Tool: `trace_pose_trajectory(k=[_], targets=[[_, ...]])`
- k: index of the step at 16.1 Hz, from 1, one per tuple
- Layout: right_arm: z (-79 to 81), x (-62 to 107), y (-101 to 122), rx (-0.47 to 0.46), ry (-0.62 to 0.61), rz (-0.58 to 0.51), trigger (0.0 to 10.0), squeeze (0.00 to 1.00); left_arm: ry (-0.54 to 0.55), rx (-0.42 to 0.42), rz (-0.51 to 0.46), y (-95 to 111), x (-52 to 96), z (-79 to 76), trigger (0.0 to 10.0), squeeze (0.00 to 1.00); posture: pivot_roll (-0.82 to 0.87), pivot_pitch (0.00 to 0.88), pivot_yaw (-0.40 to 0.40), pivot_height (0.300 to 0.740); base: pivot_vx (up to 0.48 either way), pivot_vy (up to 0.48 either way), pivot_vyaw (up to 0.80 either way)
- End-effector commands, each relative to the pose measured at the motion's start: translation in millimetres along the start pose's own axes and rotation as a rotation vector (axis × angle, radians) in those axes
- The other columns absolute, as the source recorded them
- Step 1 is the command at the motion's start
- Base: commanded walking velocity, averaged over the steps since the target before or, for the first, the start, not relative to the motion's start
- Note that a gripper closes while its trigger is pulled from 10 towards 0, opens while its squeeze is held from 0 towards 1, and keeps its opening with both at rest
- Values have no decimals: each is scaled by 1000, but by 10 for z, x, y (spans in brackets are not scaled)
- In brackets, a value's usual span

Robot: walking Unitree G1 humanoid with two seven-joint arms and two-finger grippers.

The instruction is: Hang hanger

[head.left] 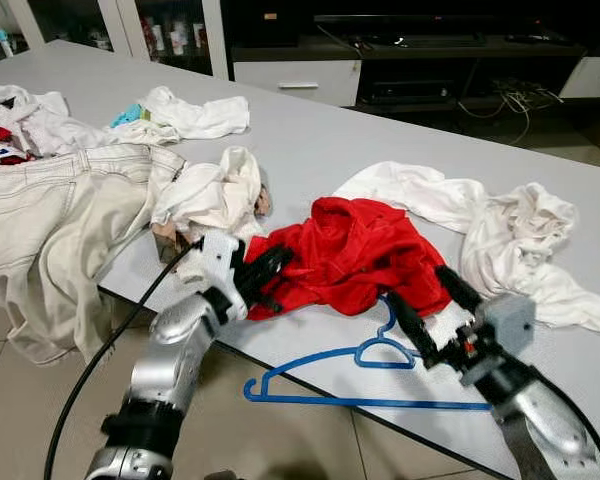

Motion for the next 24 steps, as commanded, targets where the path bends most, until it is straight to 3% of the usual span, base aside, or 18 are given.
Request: trace_pose_trajectory(k=[1, 5, 9, 14, 17, 21, 24], targets=[[-5, 13, 57, 0, -2, -26, 10000, 0, 9, -32, -7, 44, 5, 17, 10000, 0, -67, 0, 15, 740, 0, 0, 0], [22, -31, 41, 14, 9, -33, 10000, 0, 13, -77, 39, -102, 67, 0, 10000, 0, -64, 0, 13, 740, 0, 0, 0], [92, -5, 51, 26, 48, -23, 10000, 0, 30, -54, 63, -201, 147, -19, 10000, 0, -71, 0, 20, 740, 0, 0, 0], [480, 159, 54, -112, 380, 113, 10000, 0, 47, -68, 85, -247, 176, 6, 10000, 0, -81, 0, 29, 740, 0, 0, 0], [628, 257, 14, -226, 529, 210, 10000, 67, 48, -73, 80, -209, 136, 28, 10000, 0, -85, 0, 28, 740, 0, 0, 0], [570, 54, -115, -232, 497, 249, 10000, 59, 44, -75, 70, -176, 92, 25, 10000, 0, -85, 0, 24, 740, 0, 0, 0], [646, -41, -172, -282, 541, 294, 10000, 59, 47, -76, 49, -116, 63, 38, 10000, 0, -78, 0, 21, 740, 0, 0, 0]])
Point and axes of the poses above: a point about 5 cm out from each wrist's last joint towards the gripper, its own x axis pointing back from the gripper into the wrist, its own y axis along the axis of the wrist's last joint, z = x × y, the point moved 3 cm from there along -x, pointing out of the wrist towards the gripper, and after that the axes turned 4 degrees about -x, right-handed, at the moved point
